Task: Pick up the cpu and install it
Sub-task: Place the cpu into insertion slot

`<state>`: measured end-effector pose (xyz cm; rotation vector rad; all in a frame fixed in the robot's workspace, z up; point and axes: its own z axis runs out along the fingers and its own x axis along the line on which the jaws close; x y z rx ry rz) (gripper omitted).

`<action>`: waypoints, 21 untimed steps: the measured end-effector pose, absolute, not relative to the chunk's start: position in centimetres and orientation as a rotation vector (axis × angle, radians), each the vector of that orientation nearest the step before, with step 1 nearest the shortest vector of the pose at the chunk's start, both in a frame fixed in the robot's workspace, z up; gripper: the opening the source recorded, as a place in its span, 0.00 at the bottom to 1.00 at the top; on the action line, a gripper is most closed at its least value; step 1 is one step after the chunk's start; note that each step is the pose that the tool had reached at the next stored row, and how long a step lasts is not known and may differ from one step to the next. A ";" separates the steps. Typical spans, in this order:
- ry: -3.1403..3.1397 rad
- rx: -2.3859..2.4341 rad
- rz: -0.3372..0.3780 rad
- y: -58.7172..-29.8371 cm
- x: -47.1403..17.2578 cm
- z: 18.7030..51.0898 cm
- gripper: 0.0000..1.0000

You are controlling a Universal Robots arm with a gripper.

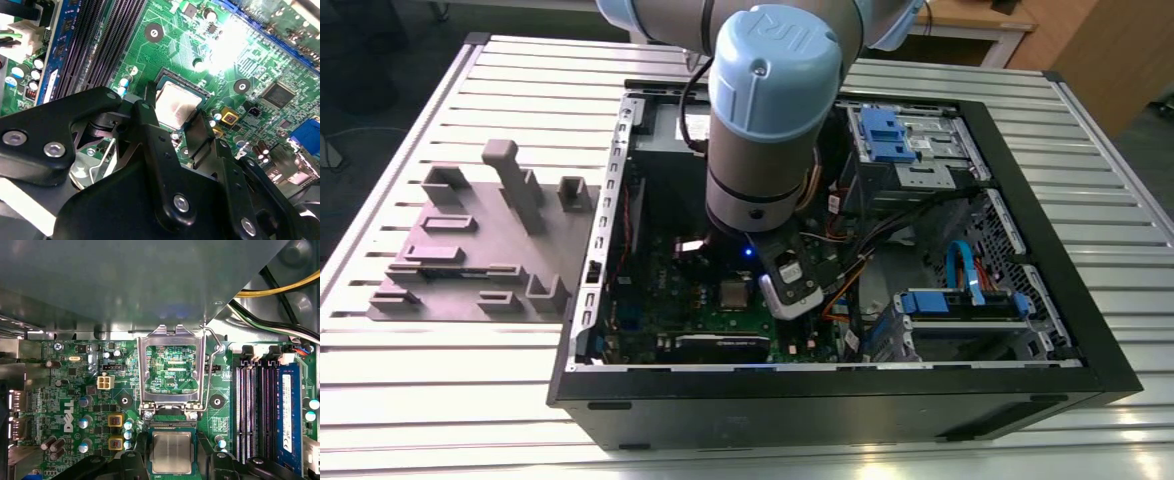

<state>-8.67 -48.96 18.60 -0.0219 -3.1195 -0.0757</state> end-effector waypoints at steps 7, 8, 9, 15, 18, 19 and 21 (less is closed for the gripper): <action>-3.119 -0.022 -0.076 -49.0 -8.7 18.6 0.47; -3.119 -0.022 -0.077 -49.0 -8.7 18.6 0.48; -3.120 -0.022 -0.077 -49.0 -8.7 18.6 0.48; -3.120 -0.022 -0.077 -49.0 -8.7 18.6 0.54; -3.120 -0.022 -0.078 -48.9 -8.7 18.8 0.54; -3.119 -0.022 -0.077 -48.9 -8.7 18.8 0.54; -3.119 -0.022 -0.077 -49.0 -8.7 18.9 0.54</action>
